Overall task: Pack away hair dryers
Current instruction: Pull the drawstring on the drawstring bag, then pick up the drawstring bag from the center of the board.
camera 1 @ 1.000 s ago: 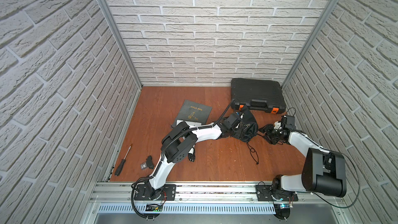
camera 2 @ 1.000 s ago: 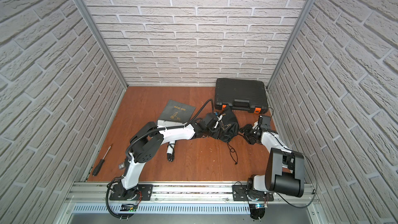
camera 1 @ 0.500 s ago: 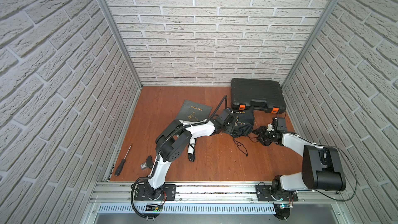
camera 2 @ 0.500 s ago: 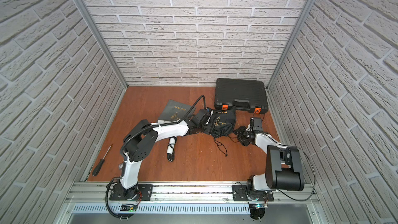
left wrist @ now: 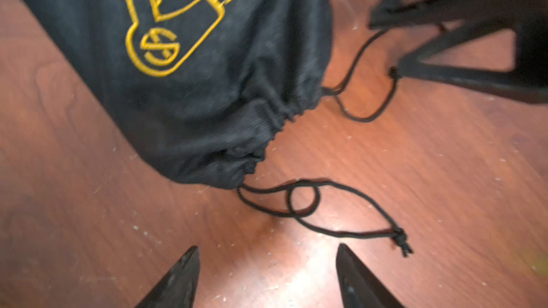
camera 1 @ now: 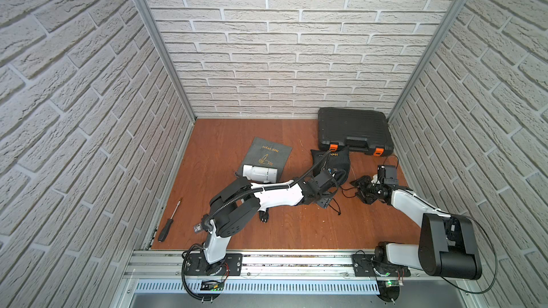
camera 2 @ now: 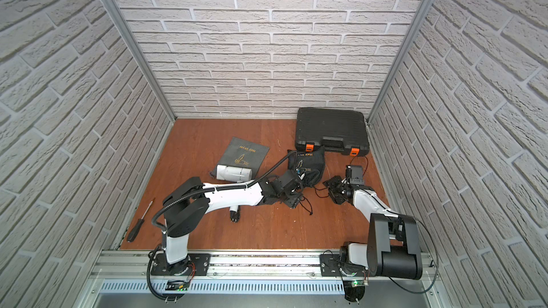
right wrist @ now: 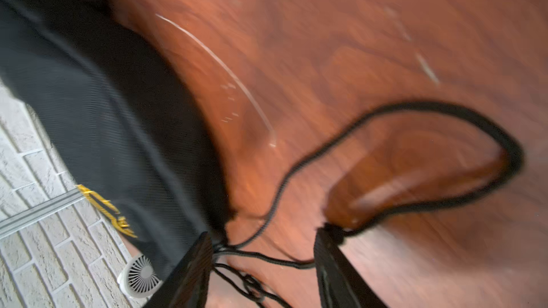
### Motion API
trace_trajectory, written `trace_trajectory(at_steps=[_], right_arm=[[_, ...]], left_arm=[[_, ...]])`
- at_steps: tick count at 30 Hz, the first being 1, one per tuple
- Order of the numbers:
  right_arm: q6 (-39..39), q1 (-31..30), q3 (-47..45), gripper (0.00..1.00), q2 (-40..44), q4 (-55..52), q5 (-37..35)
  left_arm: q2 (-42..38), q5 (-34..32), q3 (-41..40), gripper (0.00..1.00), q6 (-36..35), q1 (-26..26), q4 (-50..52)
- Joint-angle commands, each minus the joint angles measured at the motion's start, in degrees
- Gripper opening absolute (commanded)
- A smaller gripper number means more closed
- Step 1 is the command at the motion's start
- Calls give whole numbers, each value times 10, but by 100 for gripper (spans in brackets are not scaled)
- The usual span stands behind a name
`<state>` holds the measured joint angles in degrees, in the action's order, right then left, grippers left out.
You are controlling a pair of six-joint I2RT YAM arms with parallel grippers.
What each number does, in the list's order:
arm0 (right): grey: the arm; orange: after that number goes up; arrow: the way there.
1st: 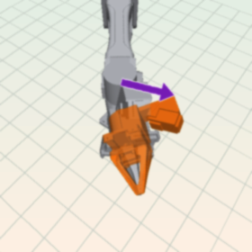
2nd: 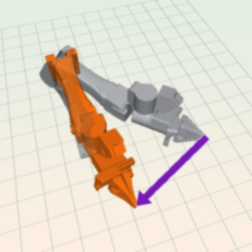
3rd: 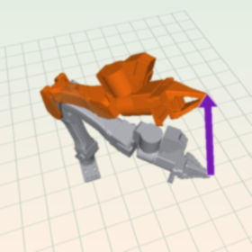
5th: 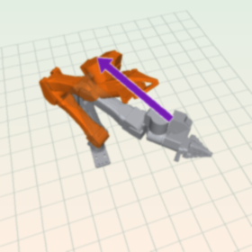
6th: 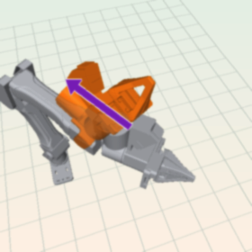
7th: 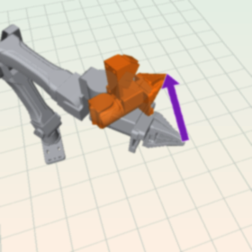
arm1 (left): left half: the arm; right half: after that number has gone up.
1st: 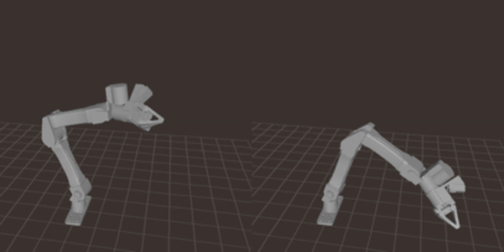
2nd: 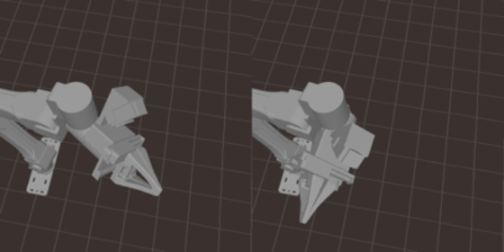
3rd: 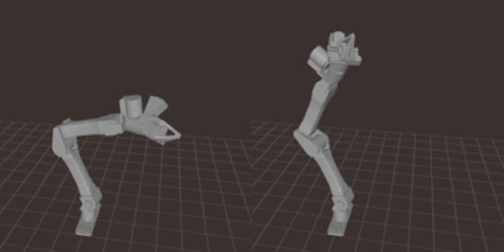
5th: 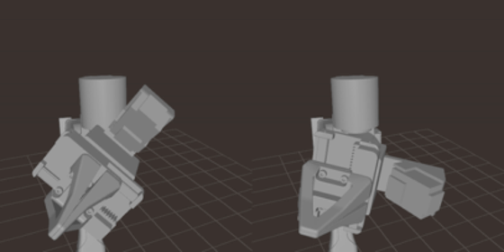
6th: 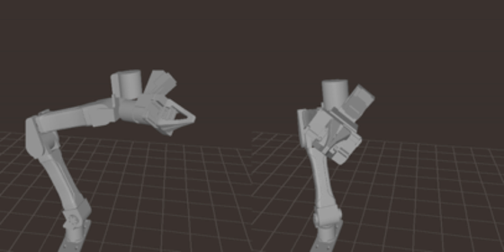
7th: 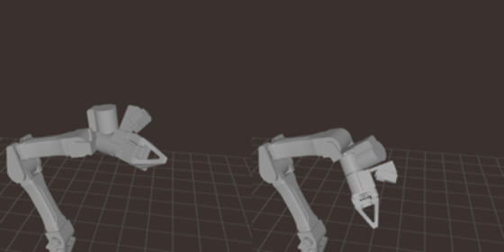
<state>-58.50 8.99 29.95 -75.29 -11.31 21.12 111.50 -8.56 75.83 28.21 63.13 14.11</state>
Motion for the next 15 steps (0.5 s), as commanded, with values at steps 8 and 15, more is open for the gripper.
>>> trace_trajectory(at_steps=[8, 15], right_arm=[[-68, -33, -24, 55, 14, -10, -26], [-40, -33, -18, 31, -49, -22, -72]], left_arm=[[61, 49, 47, 73, 57, -18, 21], [109, 27, 89, 72, 69, -25, 46]])
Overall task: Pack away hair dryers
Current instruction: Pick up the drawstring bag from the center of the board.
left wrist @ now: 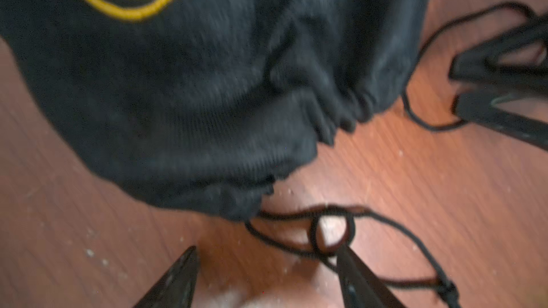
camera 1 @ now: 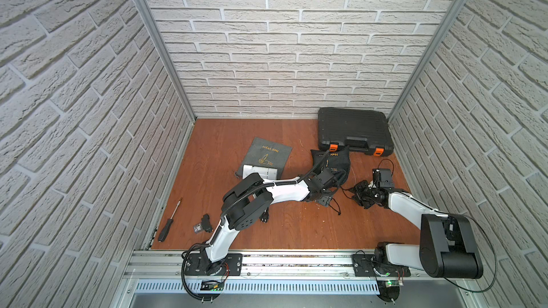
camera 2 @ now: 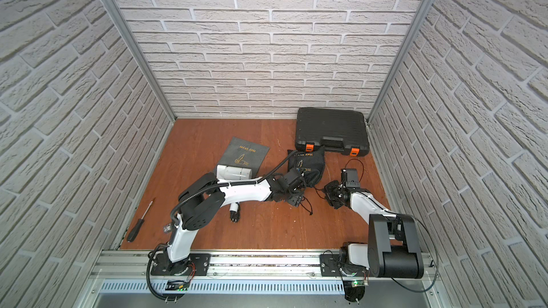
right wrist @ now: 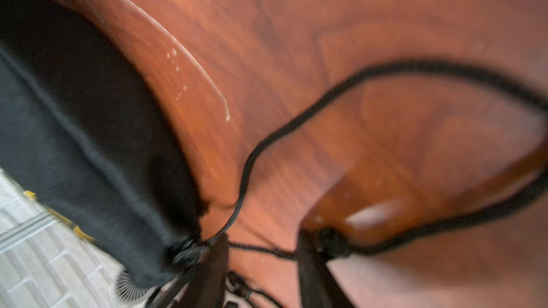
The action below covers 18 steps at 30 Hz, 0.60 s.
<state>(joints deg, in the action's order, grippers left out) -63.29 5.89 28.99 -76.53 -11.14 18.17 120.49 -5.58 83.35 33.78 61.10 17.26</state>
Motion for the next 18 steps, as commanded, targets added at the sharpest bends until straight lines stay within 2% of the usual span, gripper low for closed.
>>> trace_trajectory(at_steps=[1, 3, 5, 7, 10, 12, 13, 18], right_arm=[[6, -2, -9, 28, -51, -13, -37], [3, -2, -7, 20, -70, 2, -27], [5, -1, -1, 11, -69, -6, -37], [13, -1, 6, 4, -57, -21, -55], [18, 5, 8, 2, -40, -30, -68], [24, 12, 12, 2, -39, -34, -71], [27, 17, 13, 2, -40, -34, -72], [39, 37, 12, 2, -49, -34, -78]], left_arm=[[22, -6, 17, 72, 13, -6, 11], [31, -9, 26, 70, 11, -10, 12], [42, -3, 32, 62, 11, -17, 13], [47, 0, 29, 46, 12, -23, 9], [43, -1, 16, 14, 10, -30, 7], [31, -4, -2, 3, 8, -34, 0], [23, -5, -12, 0, 8, -36, -5], [-10, -11, -54, 0, 8, -50, -25]])
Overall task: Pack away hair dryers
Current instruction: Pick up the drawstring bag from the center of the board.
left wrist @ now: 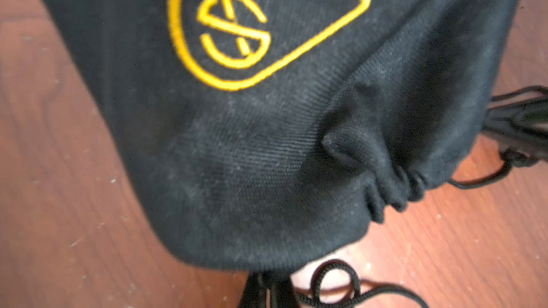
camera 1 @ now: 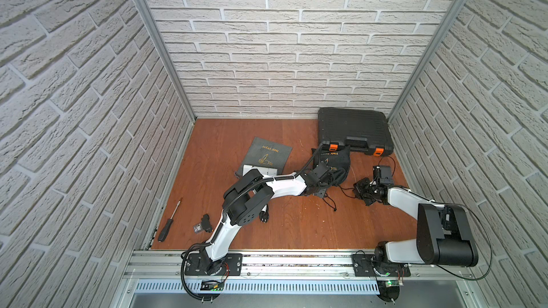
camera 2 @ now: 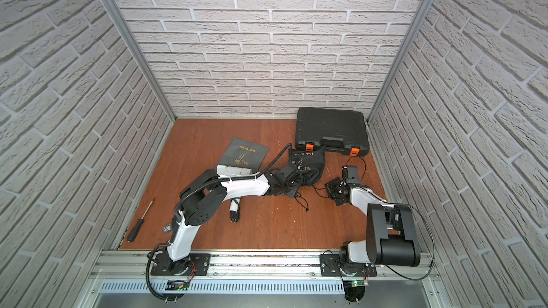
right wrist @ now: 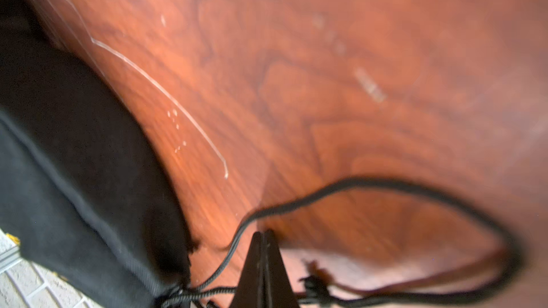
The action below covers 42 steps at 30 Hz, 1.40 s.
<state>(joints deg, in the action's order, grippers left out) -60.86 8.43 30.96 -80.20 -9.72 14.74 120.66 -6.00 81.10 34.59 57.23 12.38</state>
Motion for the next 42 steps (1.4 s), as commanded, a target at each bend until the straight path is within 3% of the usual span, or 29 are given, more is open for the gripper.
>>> trace_trajectory(at_steps=[1, 14, 23, 27, 30, 35, 38, 42], right_arm=[[19, 18, -9, 2, -11, -47, -44], [72, 58, -9, 2, 1, -51, -41], [111, 79, 6, 2, -2, -77, -78], [119, 80, 4, 2, 6, -48, -31], [157, 78, 26, 13, 18, -48, 17], [197, 75, 56, 42, 74, -109, 42], [210, 75, 59, 51, 126, -123, 43], [269, 57, 77, 53, 171, -157, 42]], left_arm=[[-19, -10, -38, 0, 0, -14, 22], [-93, -32, -58, 0, -55, -10, 30], [-146, -56, -87, 0, -71, -5, 18], [-161, -44, -86, 0, -83, -4, 16], [-161, -31, -71, 0, -87, -4, 15], [-158, -17, -45, 0, -87, -4, 18], [-156, -3, -31, 0, -87, -7, 21], [-151, 14, -5, 0, -87, -13, 34]])
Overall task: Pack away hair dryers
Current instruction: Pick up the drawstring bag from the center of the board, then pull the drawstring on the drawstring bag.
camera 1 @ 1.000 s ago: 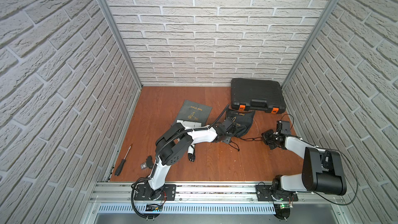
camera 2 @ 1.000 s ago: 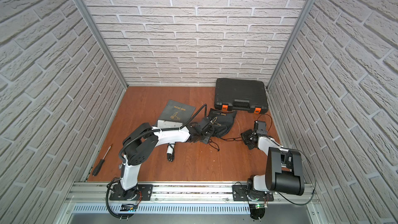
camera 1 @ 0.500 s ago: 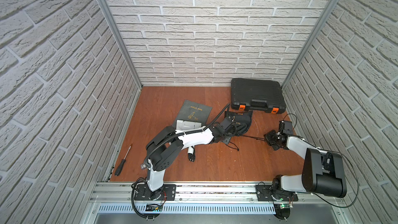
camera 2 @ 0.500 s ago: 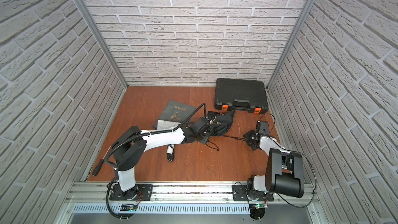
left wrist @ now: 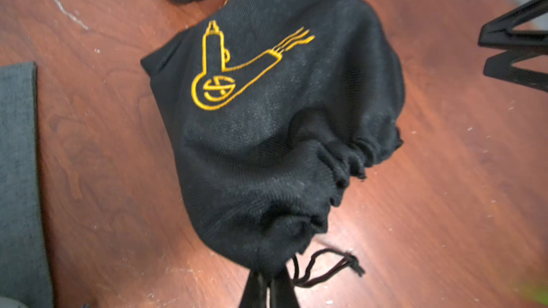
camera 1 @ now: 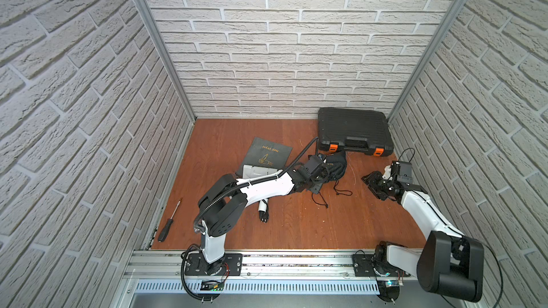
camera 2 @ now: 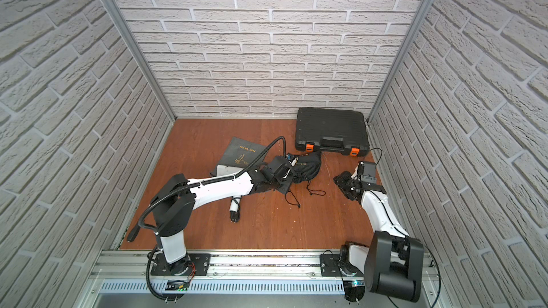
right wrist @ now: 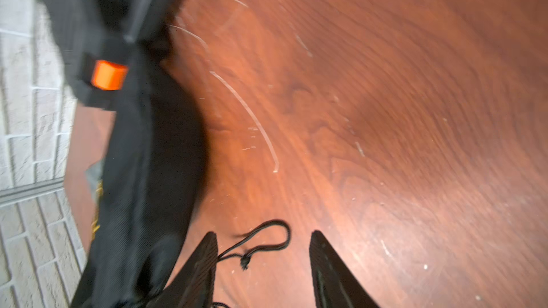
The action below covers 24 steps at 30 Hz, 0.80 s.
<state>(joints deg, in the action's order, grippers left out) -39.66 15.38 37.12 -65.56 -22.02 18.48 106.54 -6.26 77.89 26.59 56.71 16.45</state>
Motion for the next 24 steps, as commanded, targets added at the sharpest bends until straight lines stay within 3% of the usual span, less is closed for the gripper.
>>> trace_trajectory(at_steps=[1, 7, 12, 15, 24], right_arm=[[77, -21, 16, 52, 34, -34, 7], [168, -82, 41, 52, 41, -51, 30], [255, -155, 74, 52, 36, -78, -13], [272, -178, 68, 53, 36, -58, 2], [287, -260, 66, 54, -10, -3, -77]], left_arm=[[-9, 24, 33, 0, -8, -10, -6], [-16, 66, 52, 0, -6, -38, 6], [-22, 85, 67, 0, -7, -52, 16], [-23, 97, 72, 0, -2, -58, 13], [-29, 115, 81, 0, 8, -64, 6]])
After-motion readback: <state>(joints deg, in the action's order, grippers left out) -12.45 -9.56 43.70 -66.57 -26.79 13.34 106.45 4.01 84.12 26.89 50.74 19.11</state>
